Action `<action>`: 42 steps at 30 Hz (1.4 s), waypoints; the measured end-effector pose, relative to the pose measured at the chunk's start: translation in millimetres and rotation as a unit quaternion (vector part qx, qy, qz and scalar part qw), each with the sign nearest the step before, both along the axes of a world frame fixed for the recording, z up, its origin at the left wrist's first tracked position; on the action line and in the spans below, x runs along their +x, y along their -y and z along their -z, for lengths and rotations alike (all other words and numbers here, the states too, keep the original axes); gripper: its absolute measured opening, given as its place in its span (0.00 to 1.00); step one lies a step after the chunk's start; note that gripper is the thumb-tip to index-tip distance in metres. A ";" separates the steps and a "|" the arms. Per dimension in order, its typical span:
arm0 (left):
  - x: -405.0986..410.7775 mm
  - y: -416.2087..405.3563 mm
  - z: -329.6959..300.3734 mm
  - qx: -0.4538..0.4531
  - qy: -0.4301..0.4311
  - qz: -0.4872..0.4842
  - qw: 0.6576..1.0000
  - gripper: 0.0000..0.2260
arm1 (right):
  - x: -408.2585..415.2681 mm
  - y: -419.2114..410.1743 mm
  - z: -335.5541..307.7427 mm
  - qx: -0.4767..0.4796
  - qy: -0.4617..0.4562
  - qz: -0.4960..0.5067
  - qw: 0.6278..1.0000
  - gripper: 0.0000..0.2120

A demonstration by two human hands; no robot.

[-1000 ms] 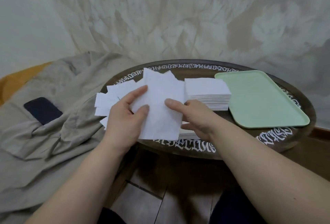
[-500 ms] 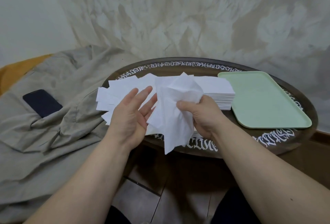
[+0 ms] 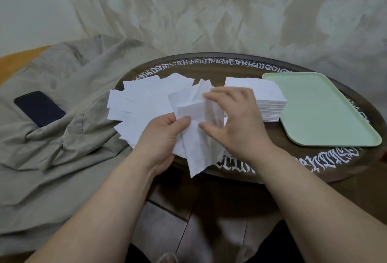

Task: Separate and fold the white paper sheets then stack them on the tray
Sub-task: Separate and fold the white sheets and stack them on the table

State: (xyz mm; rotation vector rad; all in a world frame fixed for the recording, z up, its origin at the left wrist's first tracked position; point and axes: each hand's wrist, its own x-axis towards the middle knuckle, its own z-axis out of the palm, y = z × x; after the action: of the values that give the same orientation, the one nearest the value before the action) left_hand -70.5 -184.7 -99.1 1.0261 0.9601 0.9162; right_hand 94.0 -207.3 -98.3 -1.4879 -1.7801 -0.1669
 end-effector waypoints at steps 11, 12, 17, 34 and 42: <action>-1.9 2.2 0.7 -0.049 0.136 0.045 0.988 0.16 | -13.0 9.8 -8.0 -0.210 -0.266 -0.079 0.938 0.04; -1.6 2.9 -0.7 -0.063 0.149 0.047 0.986 0.19 | -12.6 11.0 -9.1 -0.222 -0.282 -0.083 0.930 0.06; -2.0 3.6 0.2 -0.066 0.131 0.048 0.988 0.20 | -10.2 15.5 -13.6 -0.252 -0.323 -0.076 0.909 0.09; 9.2 10.1 3.9 -0.066 0.098 0.037 0.992 0.14 | -1.5 6.6 -4.4 -0.237 -0.520 -0.057 0.818 0.04; 10.0 11.9 9.5 -0.021 0.060 0.036 0.997 0.10 | -4.1 8.2 -7.8 -0.221 -0.498 -0.041 0.837 0.10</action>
State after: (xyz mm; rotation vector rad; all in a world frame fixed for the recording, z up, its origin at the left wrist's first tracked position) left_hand -60.4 -196.6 -108.6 0.9539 0.8338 0.8848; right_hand 89.9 -215.5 -90.5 -1.3786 -1.0136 0.9651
